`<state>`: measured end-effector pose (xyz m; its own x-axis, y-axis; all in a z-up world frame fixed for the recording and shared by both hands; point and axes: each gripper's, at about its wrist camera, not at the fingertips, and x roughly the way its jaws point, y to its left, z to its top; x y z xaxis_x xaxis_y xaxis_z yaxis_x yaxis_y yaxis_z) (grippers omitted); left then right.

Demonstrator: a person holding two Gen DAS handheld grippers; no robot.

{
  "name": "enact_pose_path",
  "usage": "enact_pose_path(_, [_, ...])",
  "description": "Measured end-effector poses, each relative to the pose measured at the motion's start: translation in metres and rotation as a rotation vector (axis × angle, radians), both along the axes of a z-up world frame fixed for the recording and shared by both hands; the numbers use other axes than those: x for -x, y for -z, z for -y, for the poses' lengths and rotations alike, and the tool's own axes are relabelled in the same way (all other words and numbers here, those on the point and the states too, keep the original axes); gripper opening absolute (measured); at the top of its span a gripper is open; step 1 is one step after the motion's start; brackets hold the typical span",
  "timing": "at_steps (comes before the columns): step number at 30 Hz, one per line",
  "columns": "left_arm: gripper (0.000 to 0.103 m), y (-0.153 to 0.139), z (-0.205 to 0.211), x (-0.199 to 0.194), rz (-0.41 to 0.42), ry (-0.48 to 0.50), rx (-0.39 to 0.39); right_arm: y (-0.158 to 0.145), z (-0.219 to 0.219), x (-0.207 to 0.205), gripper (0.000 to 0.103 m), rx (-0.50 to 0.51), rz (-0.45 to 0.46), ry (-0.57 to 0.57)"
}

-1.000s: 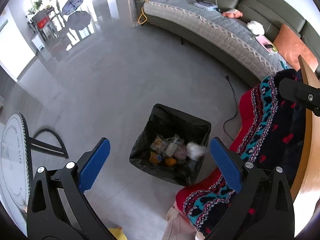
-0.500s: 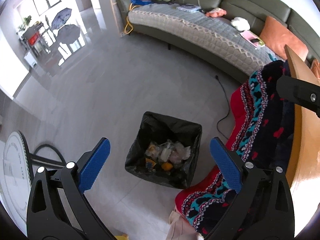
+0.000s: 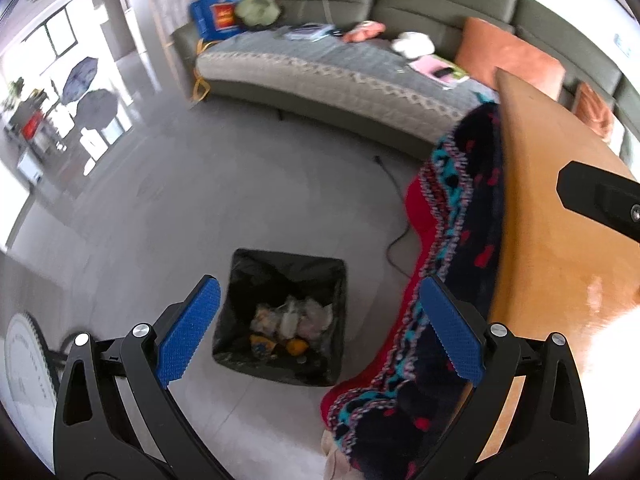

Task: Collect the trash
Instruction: 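Move both open tools back over the table toward the red items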

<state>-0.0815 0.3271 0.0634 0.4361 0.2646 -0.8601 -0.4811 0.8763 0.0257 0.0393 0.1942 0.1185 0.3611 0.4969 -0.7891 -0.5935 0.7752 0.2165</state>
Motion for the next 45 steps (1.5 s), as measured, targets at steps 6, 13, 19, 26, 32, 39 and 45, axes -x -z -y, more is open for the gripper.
enact_pose_path(6, [0.097,-0.009,0.061,-0.032,0.018,0.101,-0.009,-0.008,0.072,-0.014,0.065,-0.01,0.015,0.099])
enact_pose_path(13, [0.097,-0.015,0.138,-0.069,0.033,0.232,-0.012,-0.011,0.169,-0.027,0.065,-0.016,0.028,0.234])
enact_pose_path(19, [0.097,-0.017,0.213,-0.099,0.04,0.354,0.003,-0.011,0.254,-0.033,0.065,-0.006,0.038,0.358])
enact_pose_path(26, [0.097,-0.02,0.285,-0.126,0.021,0.456,0.029,-0.006,0.344,-0.038,0.065,-0.005,0.03,0.514])
enact_pose_path(32, [0.097,-0.019,0.332,-0.139,-0.002,0.536,0.018,0.004,0.403,-0.044,0.065,0.018,0.018,0.679])
enact_pose_path(39, [0.097,-0.015,0.372,-0.157,-0.013,0.612,0.005,0.025,0.462,-0.059,0.065,0.066,-0.01,0.85])
enact_pose_path(45, [0.097,-0.01,0.403,-0.169,-0.011,0.679,-0.009,0.053,0.487,-0.073,0.065,0.105,-0.061,0.921])
